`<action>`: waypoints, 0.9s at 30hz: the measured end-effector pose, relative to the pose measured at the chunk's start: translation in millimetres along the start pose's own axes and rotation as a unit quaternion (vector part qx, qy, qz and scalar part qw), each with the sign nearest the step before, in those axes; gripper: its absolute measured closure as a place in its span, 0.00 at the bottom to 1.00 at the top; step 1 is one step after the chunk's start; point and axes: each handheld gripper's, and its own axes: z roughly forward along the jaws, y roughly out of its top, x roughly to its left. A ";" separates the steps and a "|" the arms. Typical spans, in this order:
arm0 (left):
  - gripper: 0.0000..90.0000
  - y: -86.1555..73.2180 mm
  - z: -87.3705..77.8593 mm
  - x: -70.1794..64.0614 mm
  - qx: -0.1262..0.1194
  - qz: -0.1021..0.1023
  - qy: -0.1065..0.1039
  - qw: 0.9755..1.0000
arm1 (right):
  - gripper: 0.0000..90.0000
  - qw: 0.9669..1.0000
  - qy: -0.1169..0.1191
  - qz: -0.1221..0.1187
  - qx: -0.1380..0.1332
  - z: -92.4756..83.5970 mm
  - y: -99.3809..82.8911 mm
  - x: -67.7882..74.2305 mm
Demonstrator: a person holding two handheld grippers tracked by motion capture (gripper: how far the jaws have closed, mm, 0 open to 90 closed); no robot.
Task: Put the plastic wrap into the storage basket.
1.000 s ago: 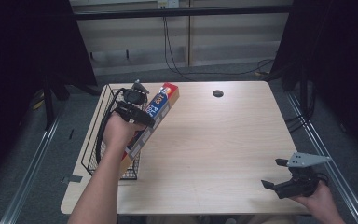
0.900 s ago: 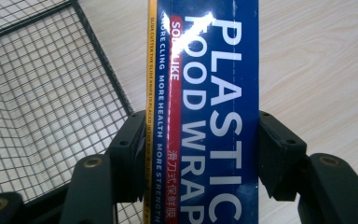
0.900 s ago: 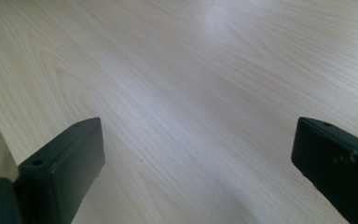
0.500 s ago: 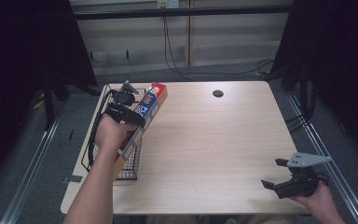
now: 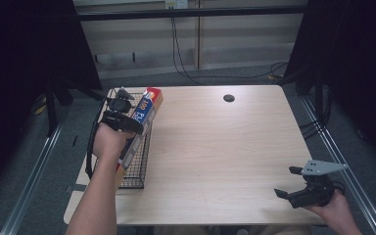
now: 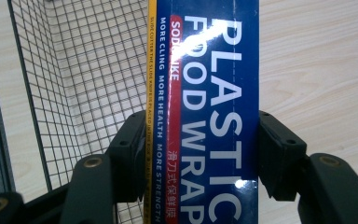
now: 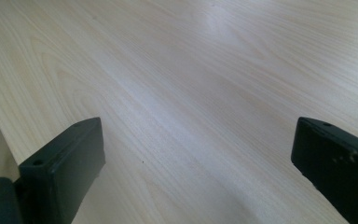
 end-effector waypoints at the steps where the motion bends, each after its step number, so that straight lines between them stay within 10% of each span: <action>1: 0.48 -0.2 -0.3 1.1 0.002 0.000 0.000 1.000 | 0.03 1.000 0.000 0.000 0.000 0.0 0.0 0.0; 27: 0.48 -8.8 5.0 13.2 0.009 -0.053 0.025 0.998 | 0.03 1.000 0.002 0.001 0.001 0.7 0.3 0.5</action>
